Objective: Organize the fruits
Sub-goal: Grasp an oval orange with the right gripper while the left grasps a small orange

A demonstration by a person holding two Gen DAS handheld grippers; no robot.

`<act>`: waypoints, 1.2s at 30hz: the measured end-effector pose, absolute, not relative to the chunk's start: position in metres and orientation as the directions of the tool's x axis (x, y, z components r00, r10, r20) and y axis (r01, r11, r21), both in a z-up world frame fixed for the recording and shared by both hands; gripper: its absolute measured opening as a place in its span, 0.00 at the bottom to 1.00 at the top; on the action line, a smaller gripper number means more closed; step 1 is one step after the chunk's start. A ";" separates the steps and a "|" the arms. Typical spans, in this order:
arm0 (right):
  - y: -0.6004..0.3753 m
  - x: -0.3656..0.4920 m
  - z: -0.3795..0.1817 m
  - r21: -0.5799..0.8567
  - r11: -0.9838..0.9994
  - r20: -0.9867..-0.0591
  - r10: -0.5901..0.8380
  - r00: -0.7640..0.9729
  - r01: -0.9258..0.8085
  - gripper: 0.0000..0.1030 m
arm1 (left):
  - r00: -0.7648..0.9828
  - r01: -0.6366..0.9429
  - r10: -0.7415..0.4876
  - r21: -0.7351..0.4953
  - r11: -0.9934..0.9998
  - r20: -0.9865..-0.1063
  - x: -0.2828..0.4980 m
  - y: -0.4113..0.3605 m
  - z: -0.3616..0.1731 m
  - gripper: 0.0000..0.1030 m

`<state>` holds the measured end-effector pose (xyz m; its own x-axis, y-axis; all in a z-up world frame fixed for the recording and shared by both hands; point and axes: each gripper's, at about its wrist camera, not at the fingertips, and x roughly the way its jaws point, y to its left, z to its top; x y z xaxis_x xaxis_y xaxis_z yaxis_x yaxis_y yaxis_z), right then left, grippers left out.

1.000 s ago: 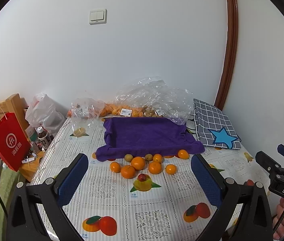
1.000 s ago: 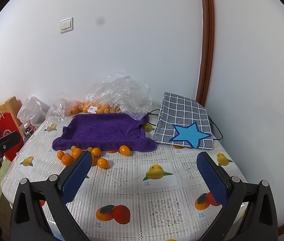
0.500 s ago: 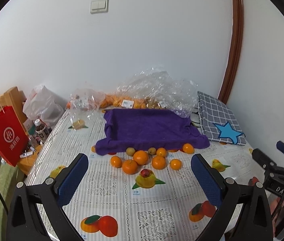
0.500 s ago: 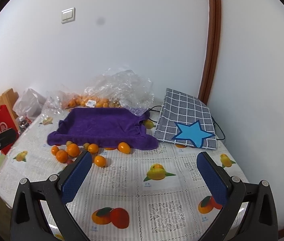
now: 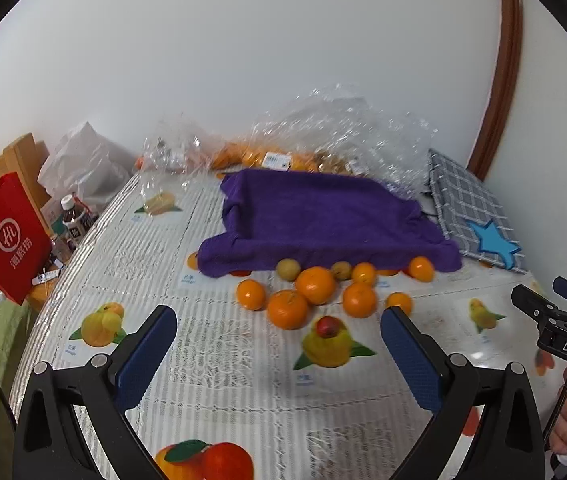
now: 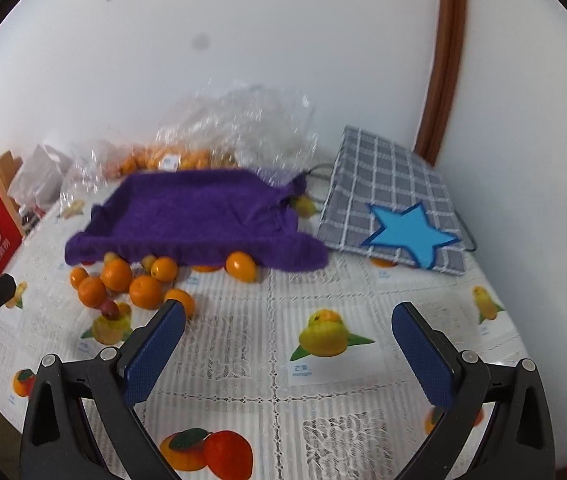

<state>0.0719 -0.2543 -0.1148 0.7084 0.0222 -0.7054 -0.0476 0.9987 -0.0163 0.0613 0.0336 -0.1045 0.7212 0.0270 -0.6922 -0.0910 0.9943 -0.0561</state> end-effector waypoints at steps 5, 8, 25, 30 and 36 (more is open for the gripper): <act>-0.244 0.097 -0.148 0.001 0.997 -0.758 0.053 0.650 -0.079 0.95 | 0.698 -0.111 0.047 -0.043 0.993 -0.714 0.073 0.046 -0.129 0.99; -0.238 0.111 -0.166 0.013 0.996 -0.782 0.065 0.620 -0.087 0.91 | 0.680 -0.127 0.061 -0.036 0.991 -0.731 0.079 0.055 -0.142 0.99; -0.219 0.177 -0.217 0.040 0.990 -0.799 0.111 0.592 -0.132 0.64 | 0.591 -0.146 -0.033 -0.147 0.978 -0.806 0.102 0.102 -0.185 0.82; -0.218 0.198 -0.230 0.056 0.988 -0.814 0.128 0.567 -0.144 0.56 | 0.573 -0.146 -0.038 -0.148 0.978 -0.819 0.109 0.104 -0.191 0.79; -0.210 0.211 -0.237 0.109 0.974 -0.822 0.201 0.533 -0.199 0.41 | 0.571 -0.140 -0.057 -0.166 0.976 -0.819 0.126 0.097 -0.194 0.79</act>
<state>0.2111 -0.2096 -0.2372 0.5328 0.2007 -0.8221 -0.1985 0.9740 0.1091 0.1255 0.0975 -0.1943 0.5714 -0.0574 -0.8187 -0.1404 0.9760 -0.1664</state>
